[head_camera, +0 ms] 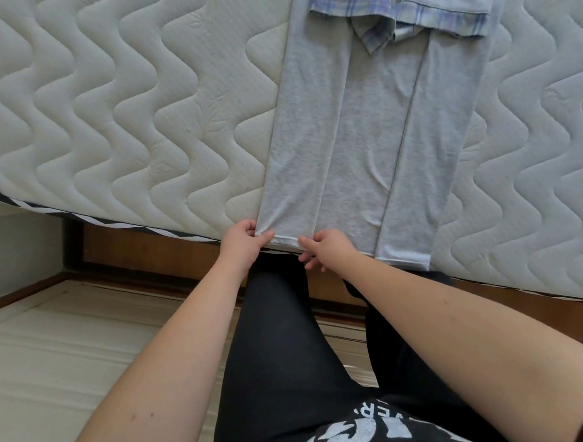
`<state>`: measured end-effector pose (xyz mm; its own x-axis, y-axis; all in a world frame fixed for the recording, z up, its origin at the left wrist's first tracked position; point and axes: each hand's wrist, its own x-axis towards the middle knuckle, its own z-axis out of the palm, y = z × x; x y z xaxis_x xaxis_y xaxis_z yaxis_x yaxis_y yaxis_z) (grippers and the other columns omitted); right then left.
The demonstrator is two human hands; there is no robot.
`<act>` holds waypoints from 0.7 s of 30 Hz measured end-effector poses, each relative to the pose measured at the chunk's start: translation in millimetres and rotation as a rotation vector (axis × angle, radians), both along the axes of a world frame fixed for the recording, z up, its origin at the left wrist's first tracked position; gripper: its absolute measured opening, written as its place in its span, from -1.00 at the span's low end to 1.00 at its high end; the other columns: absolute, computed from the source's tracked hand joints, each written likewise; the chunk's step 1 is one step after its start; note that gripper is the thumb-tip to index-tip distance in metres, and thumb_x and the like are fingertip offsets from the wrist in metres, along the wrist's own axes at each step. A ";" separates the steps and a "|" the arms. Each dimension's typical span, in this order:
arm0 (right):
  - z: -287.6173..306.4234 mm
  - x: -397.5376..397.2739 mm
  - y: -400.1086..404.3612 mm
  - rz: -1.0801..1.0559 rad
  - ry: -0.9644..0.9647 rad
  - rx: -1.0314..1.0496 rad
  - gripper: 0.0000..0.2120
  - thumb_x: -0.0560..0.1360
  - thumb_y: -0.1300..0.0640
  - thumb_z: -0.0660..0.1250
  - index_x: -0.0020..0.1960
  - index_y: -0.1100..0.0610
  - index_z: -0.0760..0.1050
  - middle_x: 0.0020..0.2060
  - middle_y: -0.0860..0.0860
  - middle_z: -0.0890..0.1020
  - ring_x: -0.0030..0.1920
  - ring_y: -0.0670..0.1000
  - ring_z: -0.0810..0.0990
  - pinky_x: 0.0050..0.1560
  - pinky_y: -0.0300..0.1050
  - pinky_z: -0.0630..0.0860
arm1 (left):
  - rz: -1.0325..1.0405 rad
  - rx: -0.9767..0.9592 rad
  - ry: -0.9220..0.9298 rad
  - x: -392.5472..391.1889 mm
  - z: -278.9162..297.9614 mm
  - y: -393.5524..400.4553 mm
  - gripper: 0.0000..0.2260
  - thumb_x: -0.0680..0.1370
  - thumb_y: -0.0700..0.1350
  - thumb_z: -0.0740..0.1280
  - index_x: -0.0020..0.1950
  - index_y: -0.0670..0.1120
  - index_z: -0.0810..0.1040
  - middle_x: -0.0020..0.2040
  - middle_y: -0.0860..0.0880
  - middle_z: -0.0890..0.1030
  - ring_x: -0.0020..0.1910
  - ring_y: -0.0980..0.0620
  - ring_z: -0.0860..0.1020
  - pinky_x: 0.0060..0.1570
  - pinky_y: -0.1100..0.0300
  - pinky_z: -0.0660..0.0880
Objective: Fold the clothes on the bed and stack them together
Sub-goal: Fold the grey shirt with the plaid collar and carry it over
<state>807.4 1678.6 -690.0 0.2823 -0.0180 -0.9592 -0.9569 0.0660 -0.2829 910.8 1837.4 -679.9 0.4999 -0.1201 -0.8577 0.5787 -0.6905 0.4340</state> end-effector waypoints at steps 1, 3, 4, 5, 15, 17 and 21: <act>0.6 0.4 -0.9 0.043 0.013 -0.034 -0.63 0.61 -0.07 0.25 0.22 0.20 0.49 -0.29 -0.06 0.68 -0.46 -0.15 0.62 -0.54 -0.28 0.38 | -0.021 0.032 -0.004 -0.5 0.8 -0.5 -0.82 0.50 -0.13 0.48 0.06 -0.07 0.58 -0.03 -0.01 0.67 -0.06 0.07 0.62 -0.02 0.24 0.51; 2.0 1.0 -3.2 0.109 0.043 -0.080 -0.63 0.60 -0.12 0.25 0.11 0.20 0.53 -0.33 -0.04 0.67 -0.45 -0.12 0.62 -0.51 -0.24 0.39 | -0.059 0.108 -0.015 -1.4 3.1 -3.1 -0.75 0.48 -0.14 0.49 0.12 -0.11 0.58 0.01 -0.04 0.66 -0.01 0.00 0.60 0.09 0.09 0.51; 2.7 1.5 -4.8 0.150 0.063 -0.089 -0.61 0.60 -0.14 0.24 0.04 0.20 0.57 -0.35 -0.03 0.67 -0.44 -0.10 0.62 -0.47 -0.22 0.41 | -0.080 0.144 -0.028 -1.7 4.2 -4.8 -0.75 0.48 -0.14 0.50 0.13 -0.11 0.57 0.01 -0.05 0.65 0.00 -0.03 0.60 0.10 0.07 0.51; 4.2 1.7 -7.0 0.198 0.088 -0.084 -0.59 0.60 -0.15 0.23 -0.04 0.20 0.59 -0.36 -0.02 0.66 -0.43 -0.09 0.61 -0.41 -0.19 0.45 | -0.109 0.181 -0.039 -1.6 5.4 -7.0 -0.75 0.48 -0.13 0.49 0.12 -0.10 0.57 0.01 -0.05 0.65 0.00 -0.04 0.59 0.09 0.05 0.51; 12.7 40.8 -71.5 0.056 -0.153 -0.469 -0.76 0.57 -0.07 0.30 0.01 0.10 0.57 -0.09 0.05 0.69 -0.05 0.09 0.66 0.08 0.01 0.56 | -0.378 0.121 -0.436 49.5 9.9 -51.8 -0.72 0.57 0.01 0.34 0.22 -0.10 0.51 0.04 -0.06 0.59 -0.02 -0.03 0.56 -0.03 0.14 0.44; 11.5 60.8 -83.9 -0.026 -0.214 -0.515 -0.80 0.57 -0.01 0.31 0.06 0.10 0.56 -0.06 0.04 0.68 -0.01 0.06 0.64 0.06 -0.04 0.55 | -0.325 0.069 -0.463 70.3 5.3 -78.0 -0.70 0.56 -0.02 0.38 0.23 -0.14 0.53 0.04 -0.09 0.61 -0.01 -0.07 0.57 0.01 0.12 0.47; 7.5 92.2 -91.0 -0.109 -0.244 -0.498 -0.84 0.56 0.01 0.33 0.01 0.09 0.58 -0.11 0.03 0.69 -0.06 0.05 0.66 -0.02 -0.08 0.56 | -0.212 0.070 -0.419 106.0 -3.6 -125.3 -0.63 0.49 0.09 0.45 0.13 -0.14 0.56 0.02 -0.05 0.65 0.00 -0.06 0.61 0.00 0.13 0.50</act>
<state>899.6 1587.6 -682.5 0.4658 -0.4933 -0.7346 -0.8552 -0.0377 -0.5169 1016.7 1712.2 -683.5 0.7755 -0.2059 -0.5968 0.2070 -0.8101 0.5485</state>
